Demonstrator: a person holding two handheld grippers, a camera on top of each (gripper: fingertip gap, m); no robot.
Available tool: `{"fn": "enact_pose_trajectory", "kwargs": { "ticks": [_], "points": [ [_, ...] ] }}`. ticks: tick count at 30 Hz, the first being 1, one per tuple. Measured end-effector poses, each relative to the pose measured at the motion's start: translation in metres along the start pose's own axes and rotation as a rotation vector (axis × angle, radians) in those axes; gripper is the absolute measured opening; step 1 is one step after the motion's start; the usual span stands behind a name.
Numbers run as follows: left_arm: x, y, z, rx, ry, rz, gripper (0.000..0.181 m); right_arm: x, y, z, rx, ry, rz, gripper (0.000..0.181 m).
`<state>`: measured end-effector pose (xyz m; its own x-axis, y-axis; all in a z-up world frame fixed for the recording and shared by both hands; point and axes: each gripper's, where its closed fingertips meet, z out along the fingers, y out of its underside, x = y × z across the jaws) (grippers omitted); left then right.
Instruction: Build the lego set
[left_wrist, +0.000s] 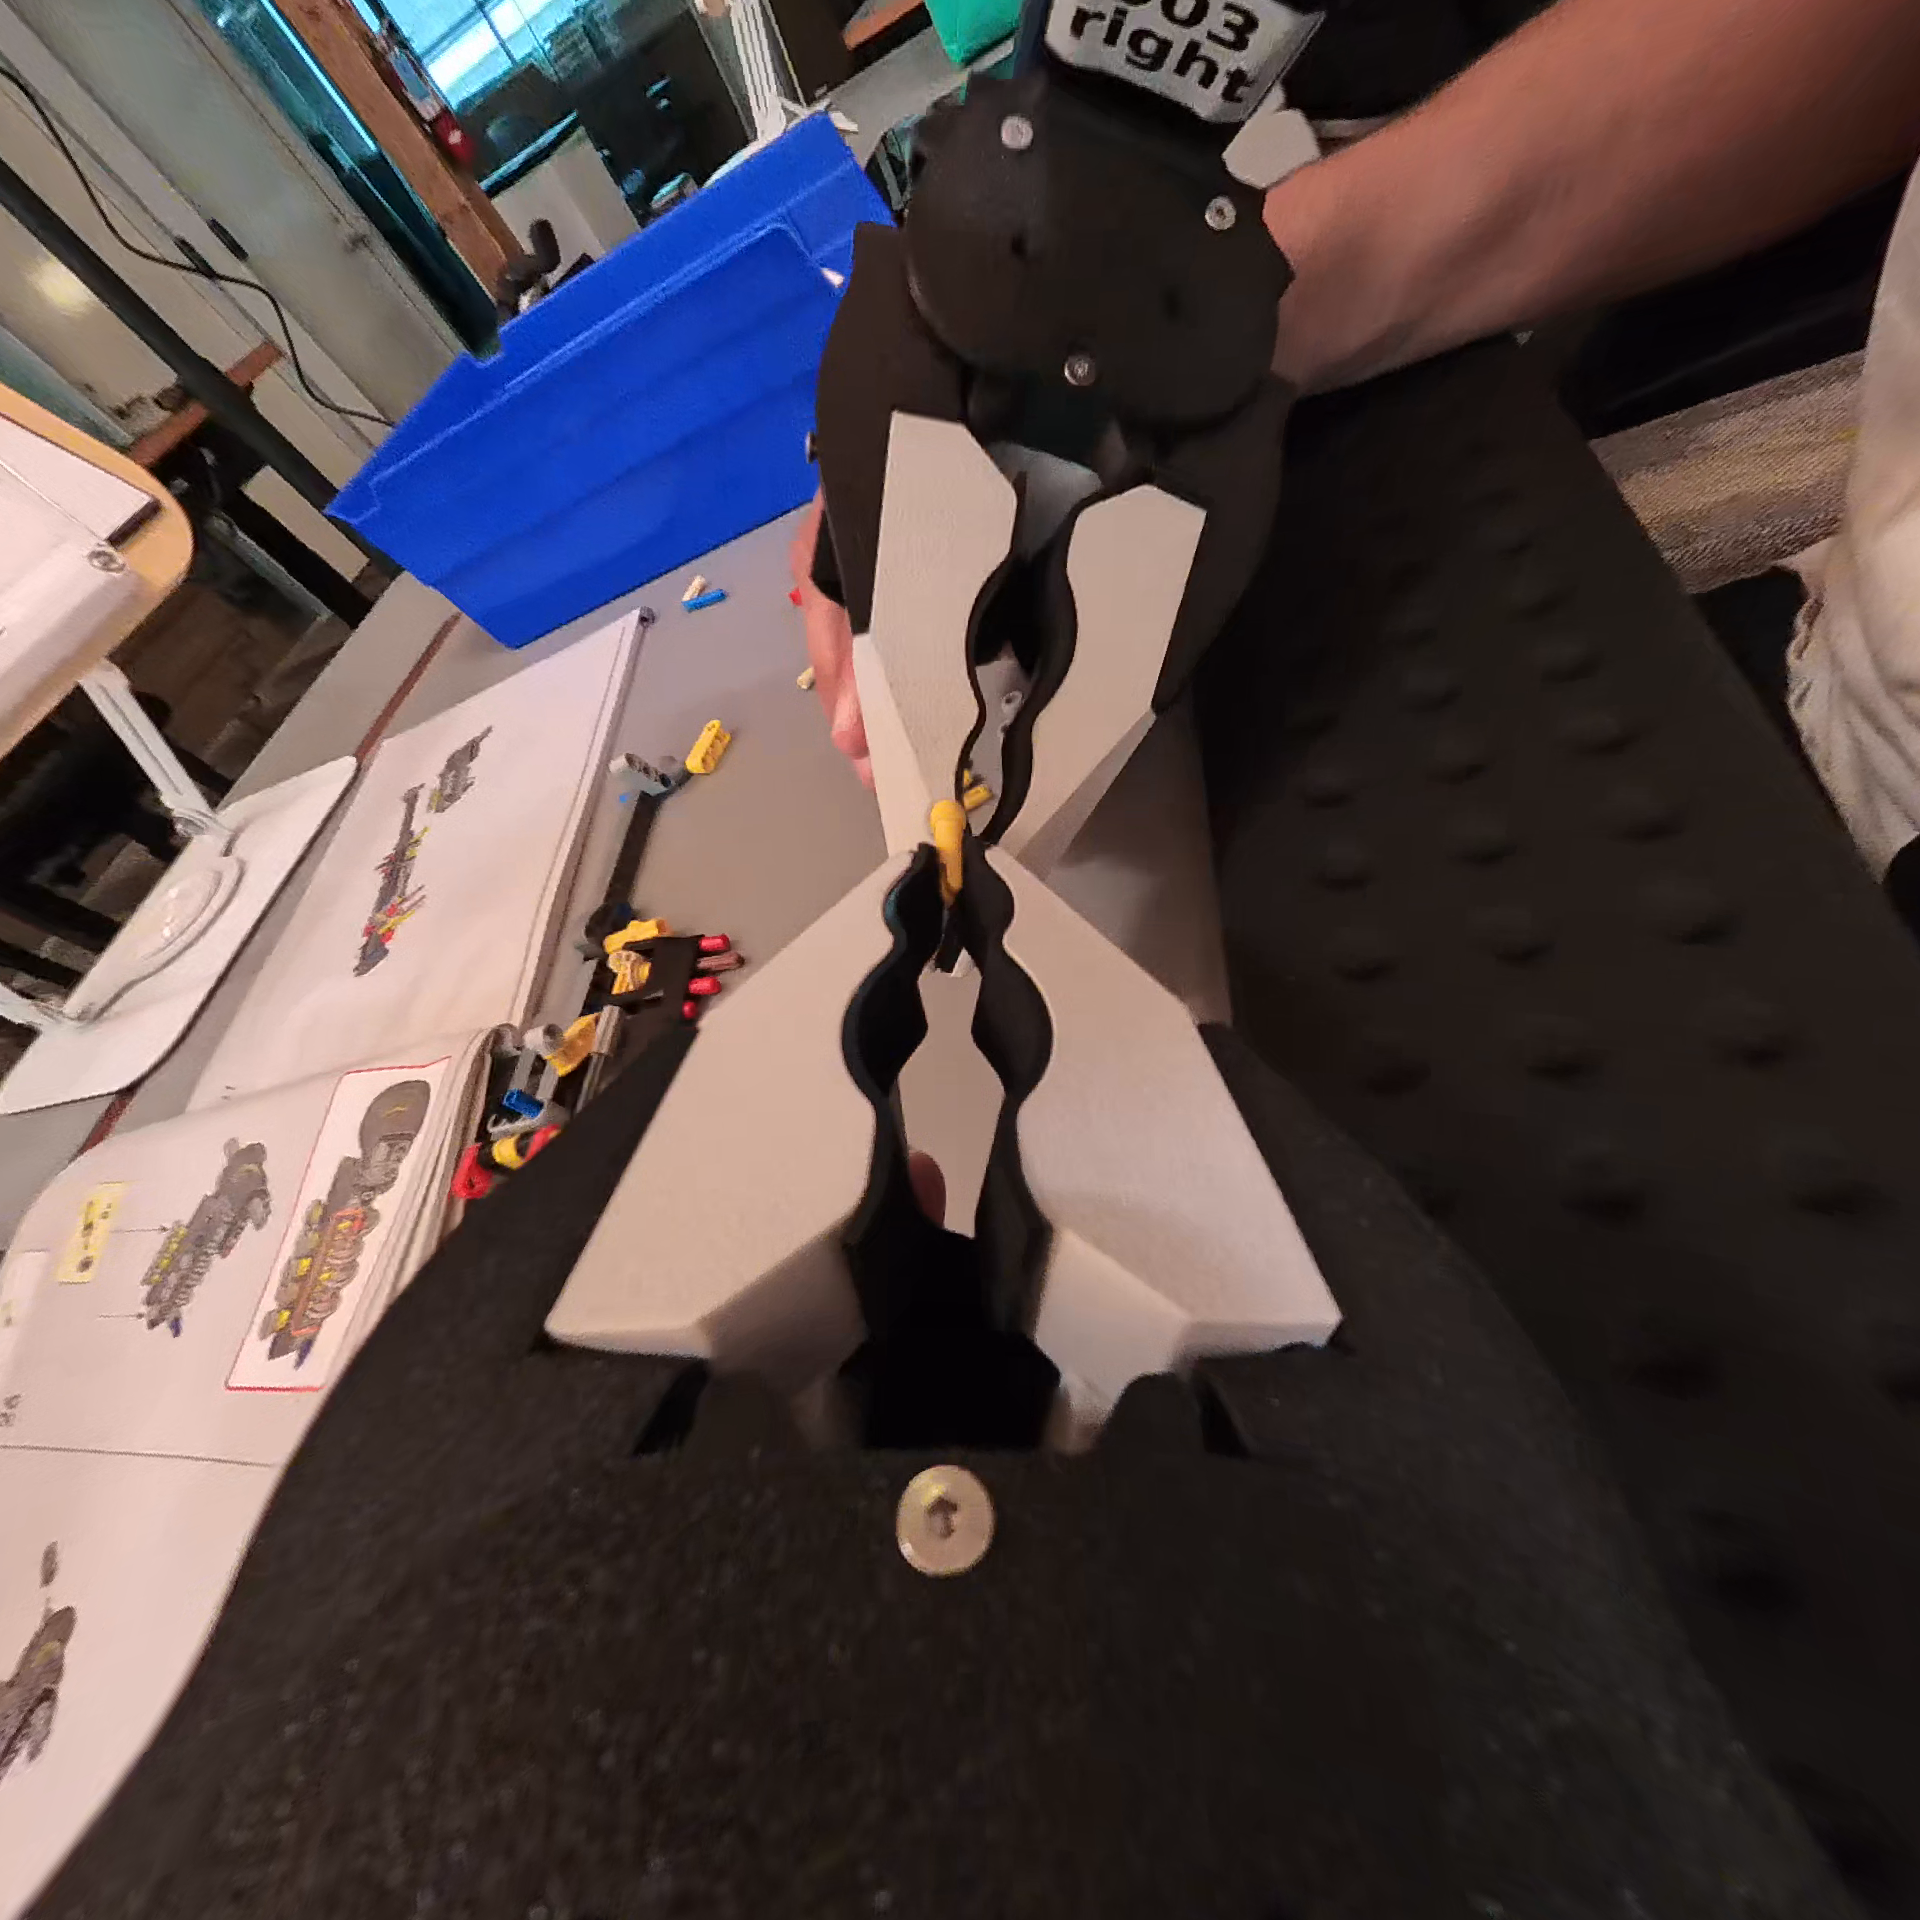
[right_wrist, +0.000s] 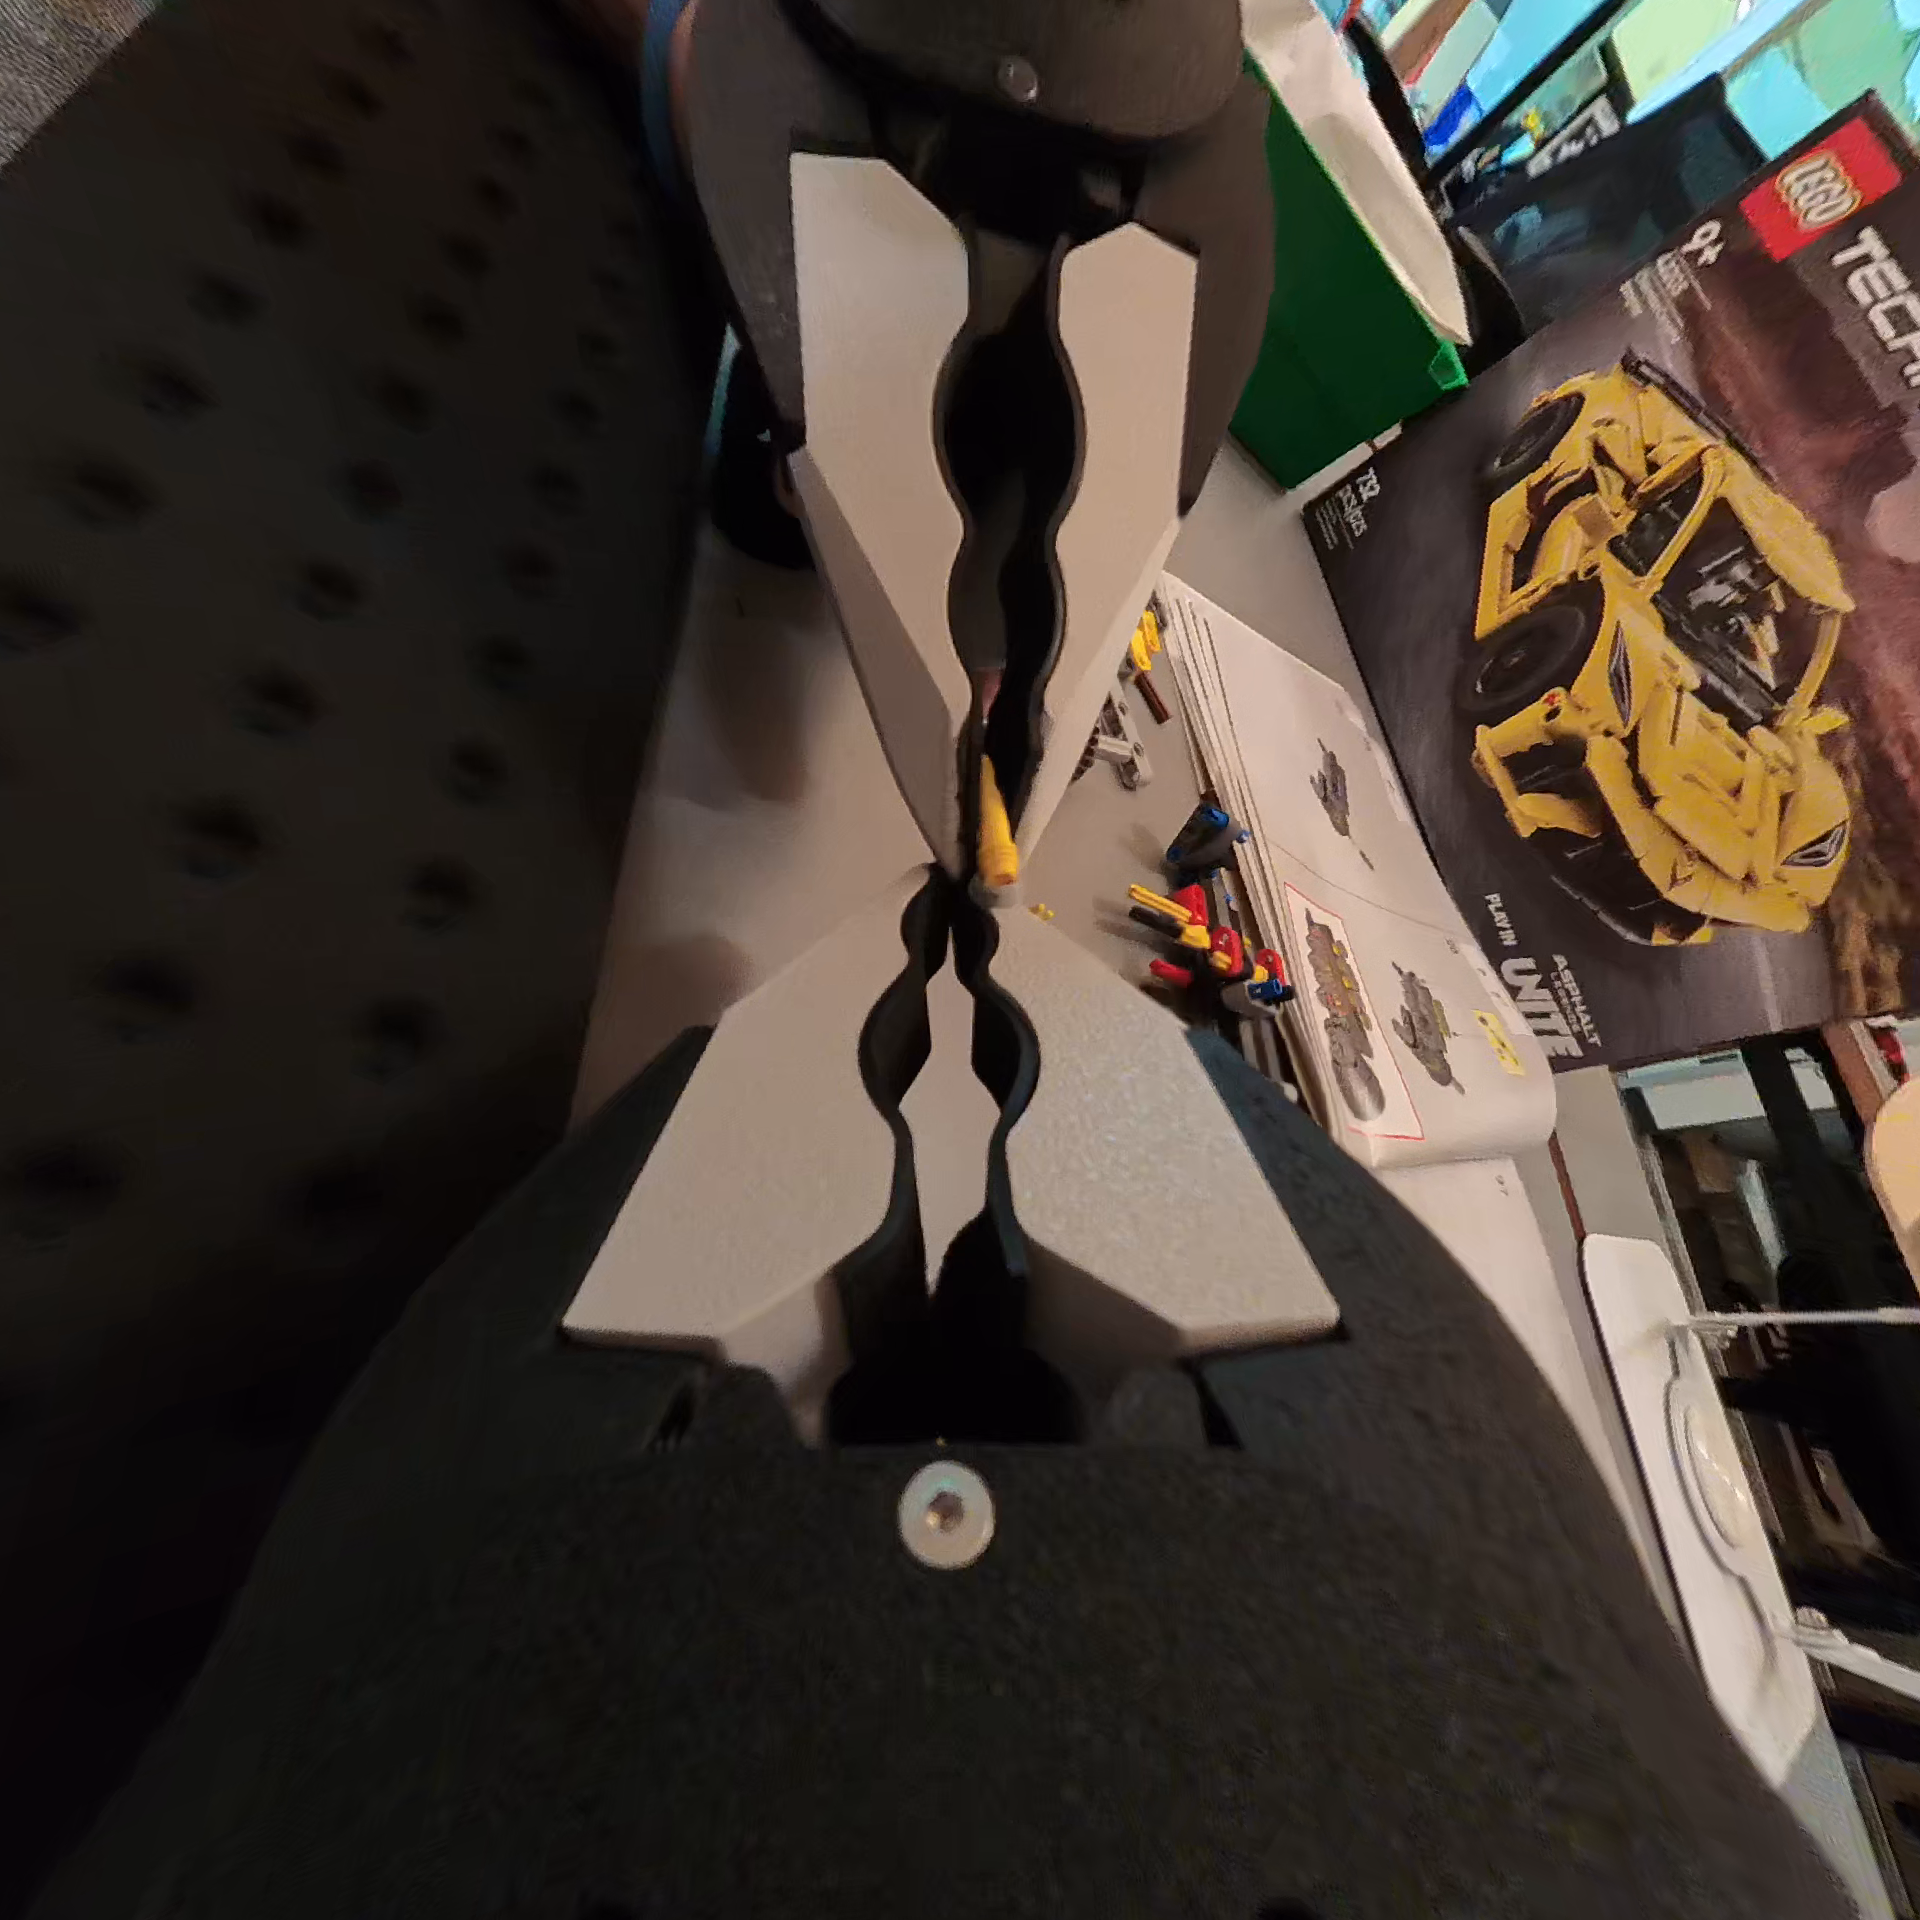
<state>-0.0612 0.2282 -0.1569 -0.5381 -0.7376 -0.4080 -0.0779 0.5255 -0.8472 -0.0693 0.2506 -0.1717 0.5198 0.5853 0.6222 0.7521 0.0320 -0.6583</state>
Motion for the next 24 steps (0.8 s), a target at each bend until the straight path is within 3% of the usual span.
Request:
{"fn": "enact_pose_trajectory", "kwargs": {
  "ticks": [8, 13, 17, 24],
  "points": [
    [-0.007, 0.007, 0.0, -0.042, -0.05, 0.024, 0.003, 0.012, 0.02, -0.002, -0.08, 0.038, 0.193, 0.0],
    [-0.021, 0.015, -0.002, -0.092, -0.133, 0.033, 0.003, 0.038, 0.024, -0.018, -0.001, 0.058, 0.54, 0.0],
    [-0.035, 0.03, -0.005, -0.17, -0.199, 0.016, 0.002, 0.043, 0.039, -0.02, -0.043, 0.084, 0.607, 0.0],
    [-0.092, 0.027, -0.046, -0.101, -0.47, -0.163, 0.002, 0.037, 0.051, -0.013, -0.11, 0.065, 0.644, 0.01]
  ]
}}
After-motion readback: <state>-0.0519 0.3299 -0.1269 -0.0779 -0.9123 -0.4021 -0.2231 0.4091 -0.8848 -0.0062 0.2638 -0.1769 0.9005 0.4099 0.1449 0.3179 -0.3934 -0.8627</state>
